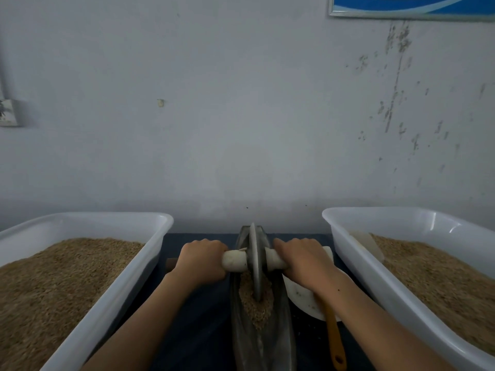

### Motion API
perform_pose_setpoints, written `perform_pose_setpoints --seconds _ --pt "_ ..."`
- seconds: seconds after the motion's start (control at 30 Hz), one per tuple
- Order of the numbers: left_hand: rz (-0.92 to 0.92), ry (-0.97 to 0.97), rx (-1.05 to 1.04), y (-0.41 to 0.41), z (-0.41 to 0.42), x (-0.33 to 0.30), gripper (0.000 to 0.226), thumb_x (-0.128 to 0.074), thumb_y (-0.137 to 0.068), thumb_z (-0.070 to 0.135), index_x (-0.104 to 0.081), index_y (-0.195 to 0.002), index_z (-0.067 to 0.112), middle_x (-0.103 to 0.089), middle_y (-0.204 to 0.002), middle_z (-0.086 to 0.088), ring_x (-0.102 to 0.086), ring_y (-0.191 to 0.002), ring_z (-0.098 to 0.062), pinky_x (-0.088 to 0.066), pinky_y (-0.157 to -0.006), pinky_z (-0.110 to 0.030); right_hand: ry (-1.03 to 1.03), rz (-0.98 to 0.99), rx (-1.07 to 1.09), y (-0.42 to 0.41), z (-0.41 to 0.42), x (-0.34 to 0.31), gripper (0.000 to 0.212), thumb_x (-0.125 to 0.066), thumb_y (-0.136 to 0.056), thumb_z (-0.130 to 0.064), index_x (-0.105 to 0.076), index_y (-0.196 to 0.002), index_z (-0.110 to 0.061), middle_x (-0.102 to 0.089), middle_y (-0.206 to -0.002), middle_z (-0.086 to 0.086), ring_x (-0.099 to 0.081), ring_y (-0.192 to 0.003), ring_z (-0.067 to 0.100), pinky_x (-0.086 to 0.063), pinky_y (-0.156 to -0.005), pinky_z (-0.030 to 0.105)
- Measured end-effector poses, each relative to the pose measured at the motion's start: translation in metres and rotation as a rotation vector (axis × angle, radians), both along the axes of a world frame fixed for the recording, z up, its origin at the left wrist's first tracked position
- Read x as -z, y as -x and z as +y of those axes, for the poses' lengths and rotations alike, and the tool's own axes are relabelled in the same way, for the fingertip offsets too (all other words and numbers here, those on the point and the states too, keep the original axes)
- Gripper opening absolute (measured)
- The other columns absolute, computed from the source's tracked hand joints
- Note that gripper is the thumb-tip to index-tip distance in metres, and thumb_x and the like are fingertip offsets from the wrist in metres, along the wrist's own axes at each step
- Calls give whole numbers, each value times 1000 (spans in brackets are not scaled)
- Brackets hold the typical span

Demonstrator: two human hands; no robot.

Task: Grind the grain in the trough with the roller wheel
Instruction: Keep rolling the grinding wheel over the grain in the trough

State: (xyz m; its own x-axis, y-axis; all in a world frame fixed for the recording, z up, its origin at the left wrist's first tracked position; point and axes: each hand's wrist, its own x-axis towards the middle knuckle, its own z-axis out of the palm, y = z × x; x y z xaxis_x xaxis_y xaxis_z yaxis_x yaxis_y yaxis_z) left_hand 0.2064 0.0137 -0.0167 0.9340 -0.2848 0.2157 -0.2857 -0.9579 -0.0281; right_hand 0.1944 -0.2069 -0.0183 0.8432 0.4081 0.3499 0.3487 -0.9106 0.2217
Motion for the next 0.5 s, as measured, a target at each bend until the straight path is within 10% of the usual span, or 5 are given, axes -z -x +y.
perform_pose_setpoints --seconds 0.33,0.5 --pt "171 -74 1 13 1 -2 36 -66 -79 35 -59 -113 26 -65 -103 2 -60 -95 -17 -46 -80 -30 22 164 -20 12 -4 -5 30 -55 -85 -13 -52 -112 -26 -62 -102 3 -61 -91 24 -36 -68 30" --pt "-38 -59 -45 9 -3 2 25 -61 -80 37 -59 -104 29 -64 -98 5 -60 -89 -16 -39 -69 -27 -24 11 -1 4 -1 2 24 -48 -91 -18 -45 -114 -23 -62 -101 4 -60 -91 29 -33 -68 33"
